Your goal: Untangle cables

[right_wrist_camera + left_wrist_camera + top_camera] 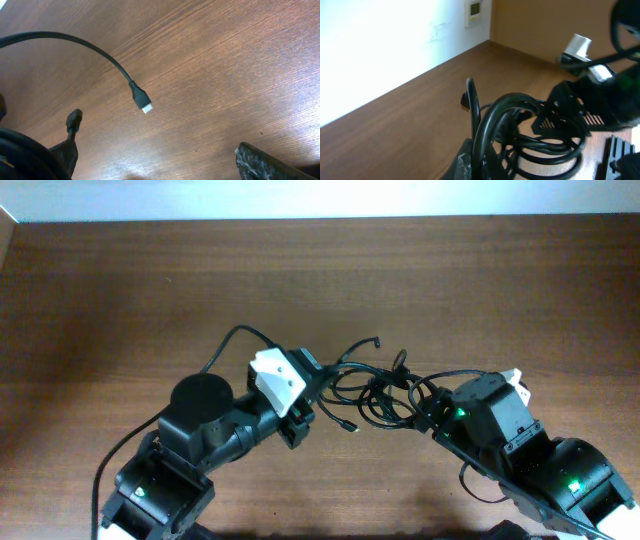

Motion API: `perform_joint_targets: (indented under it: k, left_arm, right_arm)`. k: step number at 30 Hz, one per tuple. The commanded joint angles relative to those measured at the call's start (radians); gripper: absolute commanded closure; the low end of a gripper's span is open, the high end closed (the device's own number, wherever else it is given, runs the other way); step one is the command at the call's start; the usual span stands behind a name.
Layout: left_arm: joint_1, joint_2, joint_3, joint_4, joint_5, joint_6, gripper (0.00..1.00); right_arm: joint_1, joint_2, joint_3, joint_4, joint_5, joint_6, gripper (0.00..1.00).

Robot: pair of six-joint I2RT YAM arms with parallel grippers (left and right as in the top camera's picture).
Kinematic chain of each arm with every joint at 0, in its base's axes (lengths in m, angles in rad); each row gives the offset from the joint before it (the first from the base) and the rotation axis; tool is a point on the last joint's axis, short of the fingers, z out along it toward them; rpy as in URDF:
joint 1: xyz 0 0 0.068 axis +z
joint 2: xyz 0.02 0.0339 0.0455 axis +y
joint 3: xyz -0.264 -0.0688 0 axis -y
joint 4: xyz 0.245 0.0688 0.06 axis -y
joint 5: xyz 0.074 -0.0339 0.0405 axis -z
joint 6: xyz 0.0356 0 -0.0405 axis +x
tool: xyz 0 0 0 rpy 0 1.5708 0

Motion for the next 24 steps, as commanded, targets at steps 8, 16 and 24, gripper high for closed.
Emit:
perform_joint_targets:
  k: [8, 16, 24]
  left_arm:
    - [0.161, -0.042, 0.018, 0.022, -0.063, -0.137, 1.00]
    - [0.162, -0.041, 0.018, -0.002, 0.061, -0.044, 1.00]
    - [0.161, -0.026, 0.018, -0.060, 0.304, 0.254, 1.00]
  right_arm:
    - [-0.005, 0.003, -0.005, -0.086, 0.149, 0.012, 0.01]
    - [-0.005, -0.015, -0.004, 0.209, -0.237, -0.459, 0.00]
    - [-0.005, -0.053, -0.004, 0.316, -0.361, -0.569, 0.00]
